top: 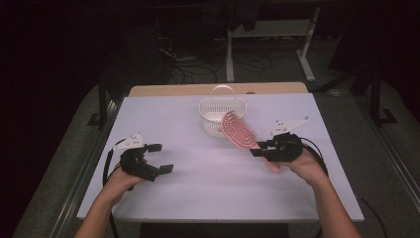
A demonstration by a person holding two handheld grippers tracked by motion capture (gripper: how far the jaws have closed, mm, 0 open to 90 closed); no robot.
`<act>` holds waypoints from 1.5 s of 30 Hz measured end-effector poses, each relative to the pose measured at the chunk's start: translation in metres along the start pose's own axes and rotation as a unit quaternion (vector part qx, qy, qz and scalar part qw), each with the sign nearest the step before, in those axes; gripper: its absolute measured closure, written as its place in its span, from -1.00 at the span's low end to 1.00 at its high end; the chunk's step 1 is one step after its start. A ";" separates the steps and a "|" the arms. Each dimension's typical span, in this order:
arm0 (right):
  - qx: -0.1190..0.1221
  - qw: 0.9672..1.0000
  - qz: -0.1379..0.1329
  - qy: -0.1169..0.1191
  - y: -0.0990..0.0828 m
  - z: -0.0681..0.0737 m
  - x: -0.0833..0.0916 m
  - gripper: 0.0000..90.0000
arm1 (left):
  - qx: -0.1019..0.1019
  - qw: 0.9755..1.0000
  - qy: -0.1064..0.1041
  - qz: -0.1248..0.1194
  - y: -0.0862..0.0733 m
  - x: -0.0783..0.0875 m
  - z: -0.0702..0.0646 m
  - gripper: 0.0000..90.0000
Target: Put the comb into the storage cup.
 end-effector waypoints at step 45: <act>-0.007 0.998 -0.054 -0.026 0.031 0.005 -0.032 0.52 | -0.030 0.998 -0.052 -0.029 0.065 -0.058 -0.021 -0.99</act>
Point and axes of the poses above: each handheld gripper's, and its own axes: x roughly backward along the jaws, y roughly out of its top, z roughly to its left, the point moved 7 cm from there along -x, roughly forward along the jaws, and after that the axes turned 2 degrees about x, right-handed, at the moved point
